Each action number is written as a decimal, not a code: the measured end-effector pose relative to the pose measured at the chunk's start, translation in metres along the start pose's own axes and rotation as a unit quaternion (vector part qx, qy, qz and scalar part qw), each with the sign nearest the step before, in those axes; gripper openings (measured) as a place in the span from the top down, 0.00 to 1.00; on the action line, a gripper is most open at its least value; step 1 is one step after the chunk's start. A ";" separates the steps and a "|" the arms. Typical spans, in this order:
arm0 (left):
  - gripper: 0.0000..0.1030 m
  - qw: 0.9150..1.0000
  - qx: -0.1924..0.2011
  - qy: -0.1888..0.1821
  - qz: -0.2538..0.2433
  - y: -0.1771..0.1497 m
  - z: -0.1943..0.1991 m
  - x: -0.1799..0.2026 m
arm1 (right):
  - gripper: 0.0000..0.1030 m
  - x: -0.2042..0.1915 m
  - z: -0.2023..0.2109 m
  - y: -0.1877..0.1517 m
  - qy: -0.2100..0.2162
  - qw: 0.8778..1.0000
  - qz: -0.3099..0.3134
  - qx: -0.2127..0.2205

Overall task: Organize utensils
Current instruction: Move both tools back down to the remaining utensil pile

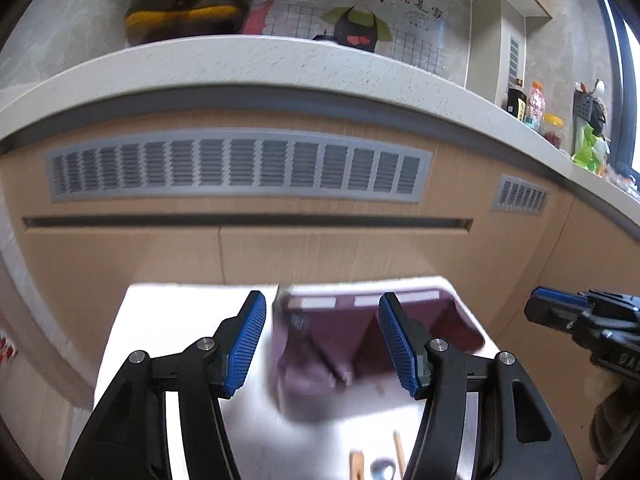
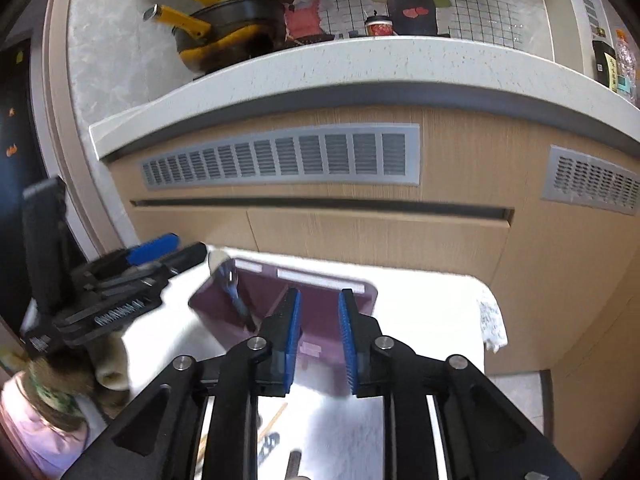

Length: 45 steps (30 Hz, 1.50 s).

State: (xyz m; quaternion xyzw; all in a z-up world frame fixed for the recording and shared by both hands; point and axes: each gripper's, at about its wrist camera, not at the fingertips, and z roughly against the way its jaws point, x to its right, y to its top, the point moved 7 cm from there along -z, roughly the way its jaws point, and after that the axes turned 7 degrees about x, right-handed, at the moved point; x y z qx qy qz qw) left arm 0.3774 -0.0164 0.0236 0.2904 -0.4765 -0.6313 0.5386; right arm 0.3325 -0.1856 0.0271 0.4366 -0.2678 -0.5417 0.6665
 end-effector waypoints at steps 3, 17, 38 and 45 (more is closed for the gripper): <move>0.42 1.000 -0.023 0.002 0.001 -0.023 0.017 -0.004 | 0.72 -0.007 0.006 -0.029 -0.013 0.999 0.019 -0.024; 0.42 0.985 -0.170 -0.004 -0.025 -0.148 0.066 0.022 | 0.62 -0.016 0.035 -0.170 -0.025 0.986 0.026 -0.160; 0.57 0.961 -0.235 -0.113 -0.093 -0.167 0.051 0.078 | 0.59 -0.004 0.017 -0.181 -0.047 0.984 0.022 -0.170; 0.58 0.952 -0.275 -0.085 -0.101 -0.170 0.017 0.076 | 0.58 0.036 0.044 -0.182 -0.079 0.985 -0.018 -0.154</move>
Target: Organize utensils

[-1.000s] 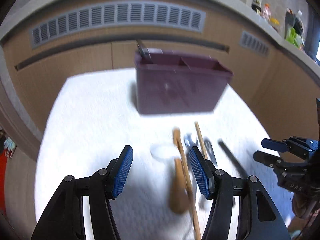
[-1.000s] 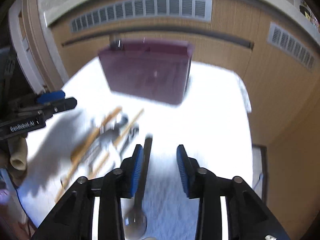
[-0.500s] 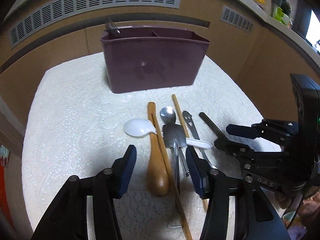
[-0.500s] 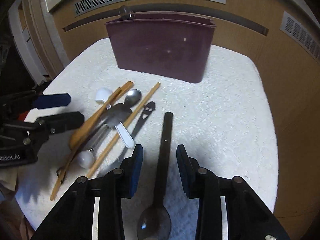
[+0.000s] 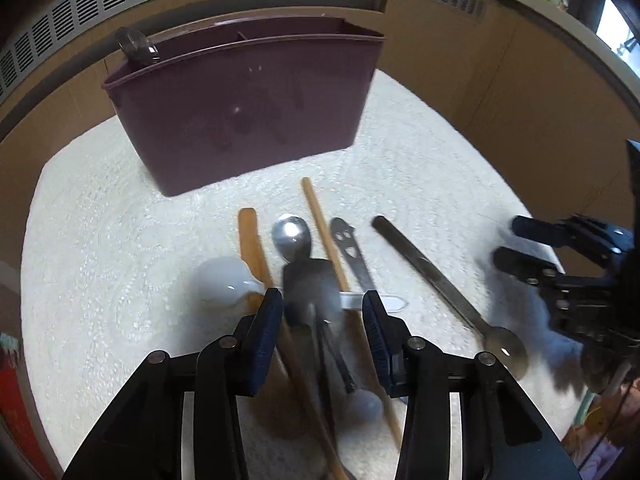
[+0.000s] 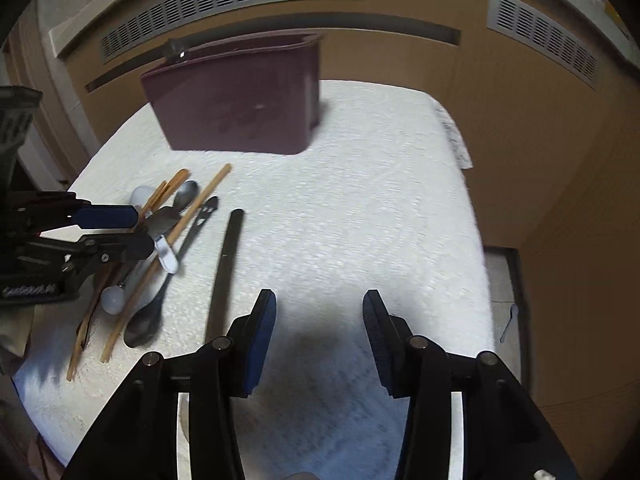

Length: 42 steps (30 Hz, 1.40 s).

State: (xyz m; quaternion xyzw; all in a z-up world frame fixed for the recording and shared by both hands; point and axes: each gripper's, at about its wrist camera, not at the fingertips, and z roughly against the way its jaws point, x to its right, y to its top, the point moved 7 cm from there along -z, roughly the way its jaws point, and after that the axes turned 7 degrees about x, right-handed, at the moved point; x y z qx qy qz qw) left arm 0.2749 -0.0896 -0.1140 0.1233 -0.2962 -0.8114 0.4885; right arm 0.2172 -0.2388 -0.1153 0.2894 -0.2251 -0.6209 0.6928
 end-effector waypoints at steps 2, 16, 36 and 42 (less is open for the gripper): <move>0.58 1.000 -0.021 0.011 0.006 0.000 -0.008 -0.006 | 0.56 0.005 0.005 -0.002 -0.008 1.000 -0.001 0.006; 0.71 0.999 0.019 0.019 0.023 -0.010 0.011 -0.018 | 0.17 -0.014 0.004 0.002 -0.070 0.995 0.066 0.018; 0.71 0.993 0.092 0.039 0.063 -0.008 0.054 -0.063 | 0.62 -0.087 -0.041 0.047 0.030 0.999 0.011 -0.007; 0.71 0.992 0.098 0.026 0.078 -0.011 0.052 -0.064 | 0.69 -0.100 -0.079 0.072 0.014 1.000 -0.009 -0.023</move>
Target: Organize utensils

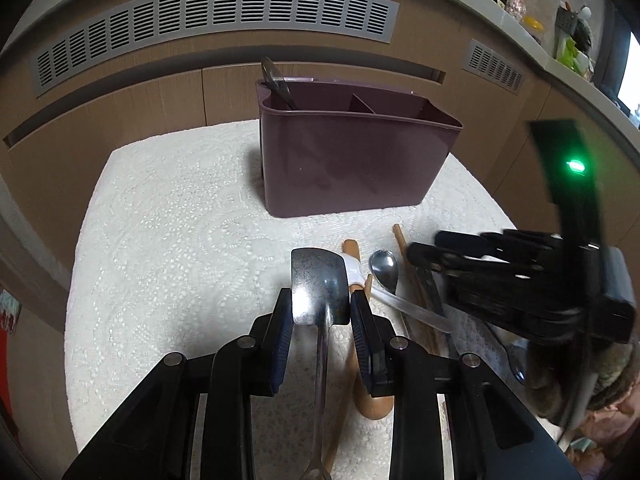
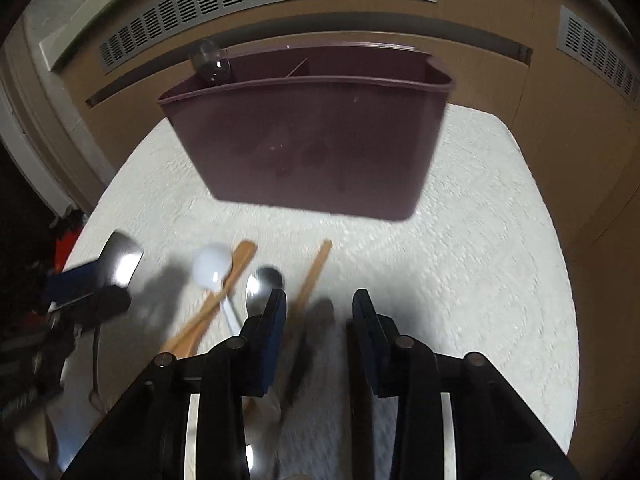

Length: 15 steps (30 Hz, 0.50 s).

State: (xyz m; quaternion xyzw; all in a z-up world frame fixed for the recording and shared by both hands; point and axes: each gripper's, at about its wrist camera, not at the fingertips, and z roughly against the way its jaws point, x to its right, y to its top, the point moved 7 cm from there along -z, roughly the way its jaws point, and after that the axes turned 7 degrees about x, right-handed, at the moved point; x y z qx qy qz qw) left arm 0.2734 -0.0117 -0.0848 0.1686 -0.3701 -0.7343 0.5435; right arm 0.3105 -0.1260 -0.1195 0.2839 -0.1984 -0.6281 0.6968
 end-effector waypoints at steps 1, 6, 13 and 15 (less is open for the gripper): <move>0.71 1.000 0.001 -0.003 0.002 0.000 0.000 0.000 | 0.69 -0.002 -0.007 0.001 -0.007 1.000 0.005 -0.007; 0.71 1.000 0.006 -0.013 0.016 0.002 0.000 -0.005 | 0.90 -0.012 -0.020 0.003 -0.008 0.999 0.021 -0.024; 0.71 0.999 0.020 -0.026 0.018 0.006 0.009 -0.001 | 0.92 0.013 0.022 -0.006 0.001 1.000 0.013 -0.001; 0.71 0.999 0.026 -0.031 0.019 0.008 0.015 0.003 | 0.92 0.024 0.041 -0.006 0.004 1.000 0.005 0.019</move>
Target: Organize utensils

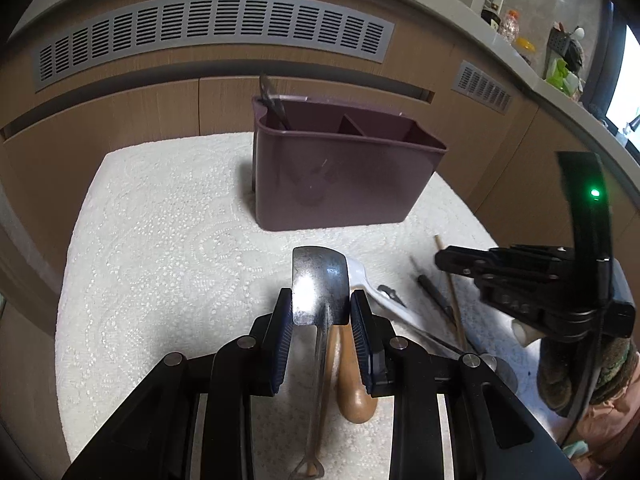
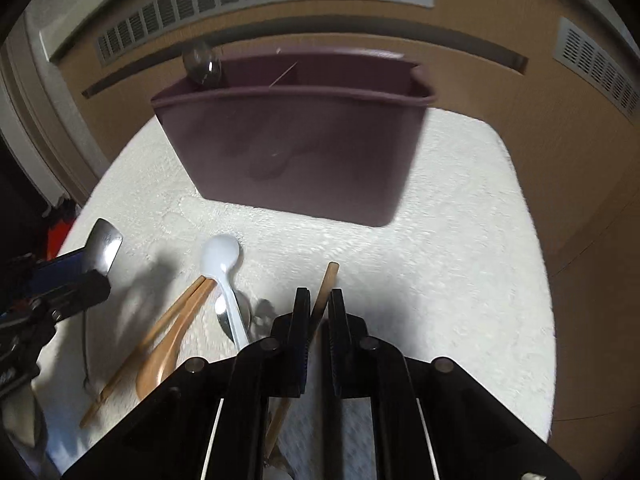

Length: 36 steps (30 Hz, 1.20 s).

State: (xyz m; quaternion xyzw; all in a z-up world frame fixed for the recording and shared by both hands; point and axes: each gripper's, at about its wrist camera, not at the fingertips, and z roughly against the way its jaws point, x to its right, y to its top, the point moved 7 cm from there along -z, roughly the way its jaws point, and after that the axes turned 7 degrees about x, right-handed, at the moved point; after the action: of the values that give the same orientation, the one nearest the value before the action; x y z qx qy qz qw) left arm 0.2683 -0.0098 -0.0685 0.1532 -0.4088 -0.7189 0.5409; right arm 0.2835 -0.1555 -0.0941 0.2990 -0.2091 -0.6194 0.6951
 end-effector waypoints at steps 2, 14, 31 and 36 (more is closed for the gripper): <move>0.72 1.000 0.006 -0.003 0.001 0.002 0.005 0.005 | 0.92 0.006 0.016 0.000 0.007 1.000 -0.001 0.017; 0.81 0.998 0.053 0.000 -0.023 0.039 0.038 0.047 | 0.94 0.022 0.077 0.029 0.014 0.995 -0.007 0.098; 0.57 0.973 -0.169 0.084 0.132 0.002 -0.085 0.003 | 0.92 0.058 0.071 0.011 0.005 0.996 -0.034 0.087; 0.57 0.972 -0.163 0.106 0.135 0.000 -0.107 0.003 | 0.92 0.060 0.071 0.009 0.005 0.995 -0.035 0.093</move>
State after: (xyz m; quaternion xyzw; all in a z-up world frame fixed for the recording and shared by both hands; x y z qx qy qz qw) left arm 0.3381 -0.0576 -0.1338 0.0815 -0.2435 -0.6757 0.6910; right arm 0.2519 -0.2253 -0.0413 0.3723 -0.2514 -0.6200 0.6433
